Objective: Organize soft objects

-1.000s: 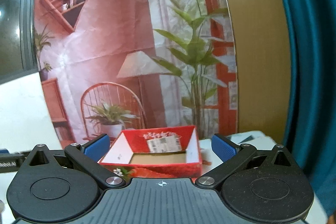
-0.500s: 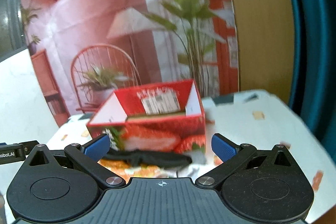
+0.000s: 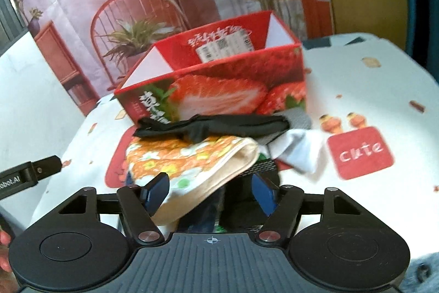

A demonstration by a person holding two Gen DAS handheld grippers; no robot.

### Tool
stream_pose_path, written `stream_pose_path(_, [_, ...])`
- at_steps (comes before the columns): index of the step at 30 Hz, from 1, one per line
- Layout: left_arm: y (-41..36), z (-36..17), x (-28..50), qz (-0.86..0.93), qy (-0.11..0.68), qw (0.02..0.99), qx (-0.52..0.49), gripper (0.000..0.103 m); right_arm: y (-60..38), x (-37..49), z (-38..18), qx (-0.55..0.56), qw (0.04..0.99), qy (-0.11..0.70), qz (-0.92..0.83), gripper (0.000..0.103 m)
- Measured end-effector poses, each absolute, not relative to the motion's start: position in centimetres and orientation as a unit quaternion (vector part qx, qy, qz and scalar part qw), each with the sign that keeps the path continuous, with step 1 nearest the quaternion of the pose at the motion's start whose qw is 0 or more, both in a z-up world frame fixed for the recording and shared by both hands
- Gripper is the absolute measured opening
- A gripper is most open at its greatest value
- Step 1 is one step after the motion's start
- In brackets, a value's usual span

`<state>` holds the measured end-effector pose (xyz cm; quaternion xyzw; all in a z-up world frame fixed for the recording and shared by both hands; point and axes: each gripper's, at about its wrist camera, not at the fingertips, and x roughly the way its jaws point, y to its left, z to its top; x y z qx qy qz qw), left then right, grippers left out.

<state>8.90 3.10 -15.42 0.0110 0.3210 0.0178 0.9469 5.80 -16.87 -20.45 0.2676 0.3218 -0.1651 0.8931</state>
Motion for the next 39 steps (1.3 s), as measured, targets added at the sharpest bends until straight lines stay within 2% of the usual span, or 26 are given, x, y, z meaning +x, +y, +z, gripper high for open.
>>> stream_pose_path(3, [3.3, -15.6, 9.0, 0.018, 0.325, 0.945, 0.004, 0.102, -17.0, 6.6, -21.1, 0.302, 0.882, 0.33, -0.149, 0.064])
stream_pose_path(7, [3.2, -15.8, 9.1, 0.017, 0.325, 0.945, 0.004, 0.102, -16.8, 8.0, -21.9, 0.29, 0.883, 0.332, -0.162, 0.059])
stream_pose_path(9, [3.3, -15.8, 9.1, 0.019, 0.326, 0.945, 0.002, 0.102, -17.2, 8.4, -22.4, 0.298, 0.878, 0.336, -0.164, 0.047])
stream_pose_path(10, [3.2, -15.8, 9.1, 0.02, 0.327, 0.945, 0.001, 0.102, -17.3, 8.4, -22.5, 0.299, 0.877, 0.336, -0.166, 0.044])
stream_pose_path(14, [3.1, -16.1, 9.4, 0.019, 0.334, 0.942, -0.003, 0.099, -17.5, 8.2, -22.4, 0.272, 0.886, 0.337, -0.166, 0.015])
stream_pose_path(17, [3.0, -16.3, 9.6, 0.015, 0.339, 0.941, -0.005, 0.094, -17.7, 7.9, -22.2, 0.251, 0.894, 0.332, -0.167, 0.009])
stream_pose_path(26, [1.7, -17.7, 11.9, -0.013, 0.362, 0.932, -0.01, 0.07, -19.2, 6.3, -22.2, 0.211, 0.902, 0.323, -0.193, 0.008])
stream_pose_path(39, [-1.7, -22.9, 18.6, -0.078, 0.428, 0.898, -0.071, 0.071, -19.6, 6.4, -23.2, 0.181, 0.912, 0.321, -0.178, 0.008])
